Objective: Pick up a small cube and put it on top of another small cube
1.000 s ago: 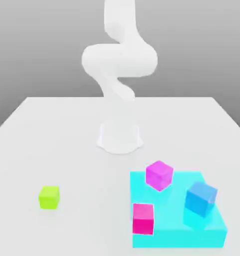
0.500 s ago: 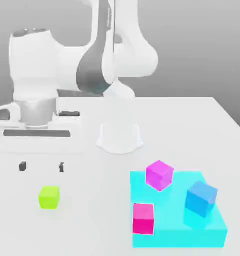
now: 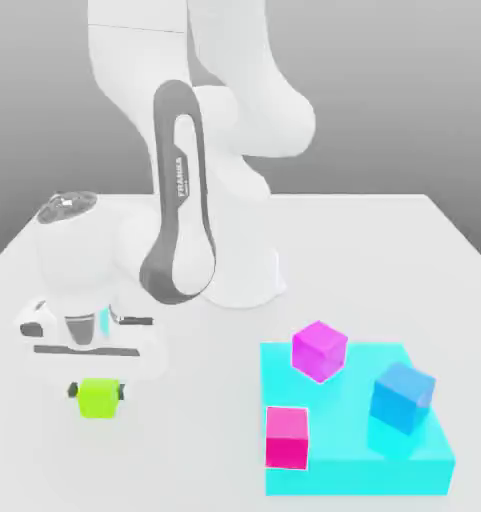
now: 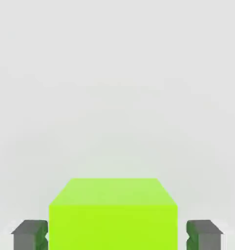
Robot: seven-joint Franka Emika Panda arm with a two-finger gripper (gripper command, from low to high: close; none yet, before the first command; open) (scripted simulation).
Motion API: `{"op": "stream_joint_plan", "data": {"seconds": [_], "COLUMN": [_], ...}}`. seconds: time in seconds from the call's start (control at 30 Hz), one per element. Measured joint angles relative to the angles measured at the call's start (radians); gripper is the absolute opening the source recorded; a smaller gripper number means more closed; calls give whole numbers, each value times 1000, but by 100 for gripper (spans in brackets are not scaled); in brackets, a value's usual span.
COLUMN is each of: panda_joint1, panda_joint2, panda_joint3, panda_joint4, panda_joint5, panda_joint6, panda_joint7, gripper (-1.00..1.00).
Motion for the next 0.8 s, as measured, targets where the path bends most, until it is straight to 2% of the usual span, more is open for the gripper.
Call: {"op": "stream_joint_plan", "data": {"seconds": [0.07,0.13,0.33,0.4,0.8], "panda_joint1": [-17,12,104,151,677], "panda_joint2": [13,-16,-201,-243,-389], "panda_joint3": [19,-16,-158,-130,128], "panda_joint4": [3,-4,-49,-38,146], "panda_joint5": [7,-19,-233,-266,-322], "panda_joint6": [11,-12,-149,-201,-529], "panda_joint7": [-6,14,176,207,317], "gripper": [-100,-100,-100,-100,-100]}}
